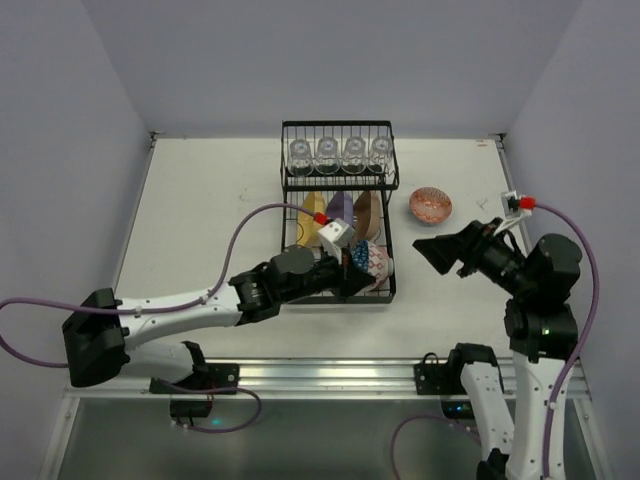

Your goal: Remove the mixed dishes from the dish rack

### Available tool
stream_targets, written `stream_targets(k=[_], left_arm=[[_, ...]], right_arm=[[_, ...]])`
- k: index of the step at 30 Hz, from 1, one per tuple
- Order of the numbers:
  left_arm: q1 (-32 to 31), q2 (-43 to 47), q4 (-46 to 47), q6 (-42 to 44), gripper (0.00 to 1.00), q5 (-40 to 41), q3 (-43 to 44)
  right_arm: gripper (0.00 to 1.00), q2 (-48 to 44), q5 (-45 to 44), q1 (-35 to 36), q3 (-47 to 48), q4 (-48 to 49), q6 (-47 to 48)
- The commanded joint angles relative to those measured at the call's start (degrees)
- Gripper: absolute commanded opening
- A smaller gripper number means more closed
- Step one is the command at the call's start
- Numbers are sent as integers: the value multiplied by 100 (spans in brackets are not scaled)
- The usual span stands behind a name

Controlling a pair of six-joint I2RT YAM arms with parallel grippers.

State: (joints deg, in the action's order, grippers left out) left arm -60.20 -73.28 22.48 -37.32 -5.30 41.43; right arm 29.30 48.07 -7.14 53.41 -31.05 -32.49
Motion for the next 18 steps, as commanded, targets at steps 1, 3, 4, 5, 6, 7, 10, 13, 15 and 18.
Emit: stream_targets(k=[1,3,4,5,6,7,10,13,15,18], left_arm=[[-843,218,-2760,1849,0,1970,1599],[-1071,112,-4033,2386,0,2366,2060],[-1116,60,-4389,2553,0,2419,2384],[-1168,85,-4654,2902,0,2428,2466],[-1308,146,-4969,3115,0,2185,2501],[-1431,347,-5068,3395,0,2156,2519],[-2002,472,-5674,3705,0,2103,2738],[-2399,219,-6404,3978,0,2279,3072],[-2496,-45,-6808,4075,0,2332,3230],[-2584,-309,-7099,4206,0,2288,3354]], right_arm=[[82,785,-771,150,887,-1023,576],[82,1068,-1698,755,1223,-1332,770],[81,1217,-2122,1106,1608,-1708,814],[80,1480,-2553,1779,1759,-1833,893],[80,1587,-2958,2090,1857,-1904,902],[80,1849,-3536,2537,2049,-2149,981],[73,2272,-3909,3067,2208,-2623,1096],[72,2519,-4078,3788,2113,-2679,1114],[70,2624,-4157,4210,2069,-2652,1078],[69,2939,-4289,4781,2068,-2661,1052]])
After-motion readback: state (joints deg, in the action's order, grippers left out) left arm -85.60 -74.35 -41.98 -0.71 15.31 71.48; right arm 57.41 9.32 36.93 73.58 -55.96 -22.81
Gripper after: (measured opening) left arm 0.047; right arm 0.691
